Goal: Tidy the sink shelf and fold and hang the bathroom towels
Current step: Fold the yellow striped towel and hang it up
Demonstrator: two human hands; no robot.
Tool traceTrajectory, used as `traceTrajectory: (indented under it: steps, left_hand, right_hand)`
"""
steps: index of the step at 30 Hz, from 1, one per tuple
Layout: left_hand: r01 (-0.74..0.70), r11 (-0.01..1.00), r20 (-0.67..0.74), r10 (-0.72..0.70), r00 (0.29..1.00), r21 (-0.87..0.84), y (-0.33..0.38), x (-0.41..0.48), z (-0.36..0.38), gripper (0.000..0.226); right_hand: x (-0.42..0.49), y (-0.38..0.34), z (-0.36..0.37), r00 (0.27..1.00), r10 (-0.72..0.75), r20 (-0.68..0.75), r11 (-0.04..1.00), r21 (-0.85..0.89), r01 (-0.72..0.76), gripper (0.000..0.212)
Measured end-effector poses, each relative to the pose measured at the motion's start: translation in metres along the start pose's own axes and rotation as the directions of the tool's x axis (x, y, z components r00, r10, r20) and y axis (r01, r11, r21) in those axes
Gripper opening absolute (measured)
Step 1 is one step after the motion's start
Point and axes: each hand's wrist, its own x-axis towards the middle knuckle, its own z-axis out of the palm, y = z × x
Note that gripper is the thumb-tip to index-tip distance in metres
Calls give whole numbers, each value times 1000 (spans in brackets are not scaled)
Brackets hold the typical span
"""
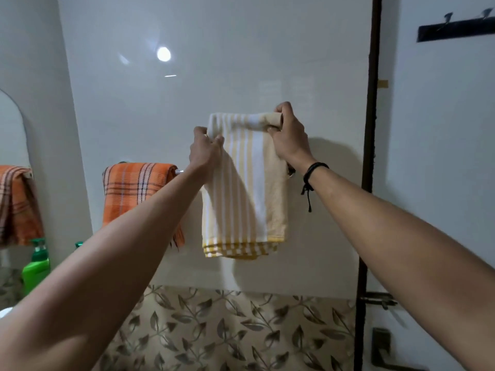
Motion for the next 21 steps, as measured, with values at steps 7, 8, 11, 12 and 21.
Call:
traceTrajectory:
  steps: [7,8,11,12,21]
  left_hand:
    - [-286,856,-35,332,942,430,-17,16,1,29]
    - [-363,773,-13,432,902,521,-19,18,0,30]
    - [-569,481,176,640,748,667,-22,21,-2,27]
    - [-605,451,236,638,733,656,-21,19,-4,19]
    - [-273,713,476,-96,874,646,-18,17,-23,86]
  right_hand:
    - [3,18,26,996,-88,-11,899,-432,75,32]
    - [4,16,27,993,-115,-28,874,-478,88,35]
    - [4,6,32,952,-306,21,734,-631,250,39]
    - [3,4,33,932,-352,83,676,-666,315,36]
    - [-7,-30,32,782,288,553,821,-563,96,51]
